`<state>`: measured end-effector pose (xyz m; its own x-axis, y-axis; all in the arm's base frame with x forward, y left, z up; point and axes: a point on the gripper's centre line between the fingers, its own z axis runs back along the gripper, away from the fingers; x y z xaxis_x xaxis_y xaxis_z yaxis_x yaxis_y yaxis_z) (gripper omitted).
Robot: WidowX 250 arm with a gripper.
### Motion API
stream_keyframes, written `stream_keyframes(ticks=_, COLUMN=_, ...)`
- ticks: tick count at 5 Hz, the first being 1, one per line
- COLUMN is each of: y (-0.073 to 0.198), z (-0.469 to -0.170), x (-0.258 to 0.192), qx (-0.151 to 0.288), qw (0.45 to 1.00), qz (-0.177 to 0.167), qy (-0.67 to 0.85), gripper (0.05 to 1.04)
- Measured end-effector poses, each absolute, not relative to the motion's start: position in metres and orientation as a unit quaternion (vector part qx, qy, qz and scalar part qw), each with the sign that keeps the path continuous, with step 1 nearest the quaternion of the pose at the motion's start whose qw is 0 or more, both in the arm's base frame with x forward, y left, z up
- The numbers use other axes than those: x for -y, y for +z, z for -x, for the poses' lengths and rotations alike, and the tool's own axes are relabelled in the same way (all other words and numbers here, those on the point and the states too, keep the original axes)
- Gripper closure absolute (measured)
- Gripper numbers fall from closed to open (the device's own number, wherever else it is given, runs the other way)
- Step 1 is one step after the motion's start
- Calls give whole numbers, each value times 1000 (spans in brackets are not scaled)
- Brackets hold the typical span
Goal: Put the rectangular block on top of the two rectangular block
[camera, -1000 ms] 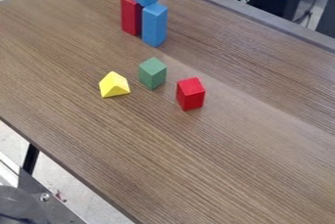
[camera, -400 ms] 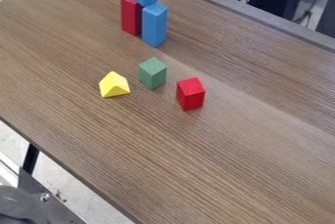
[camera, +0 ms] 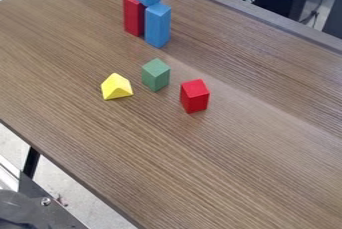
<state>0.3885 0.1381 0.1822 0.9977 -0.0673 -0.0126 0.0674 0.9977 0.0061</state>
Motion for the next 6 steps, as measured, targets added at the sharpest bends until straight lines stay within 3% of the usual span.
stream_keyframes(ticks=2, y=184, z=-379, x=-134, qx=-4, qw=999, qz=-5, qy=-37, gripper=434)
stream_keyframes(ticks=3, y=181, z=-379, x=-131, qx=-12, qw=999, qz=-5, qy=-42, gripper=145)
stream_keyframes(ticks=4, y=179, z=-380, x=-128, qx=-14, qw=999, qz=-8, qy=-46, gripper=75)
stream_keyframes(ticks=5, y=180, z=-380, x=-129, qx=-12, qw=999, qz=-11, qy=-47, gripper=83)
stream_keyframes(ticks=6, y=201, z=-384, x=-125, qx=12, qw=999, qz=0, qy=-48, gripper=84)
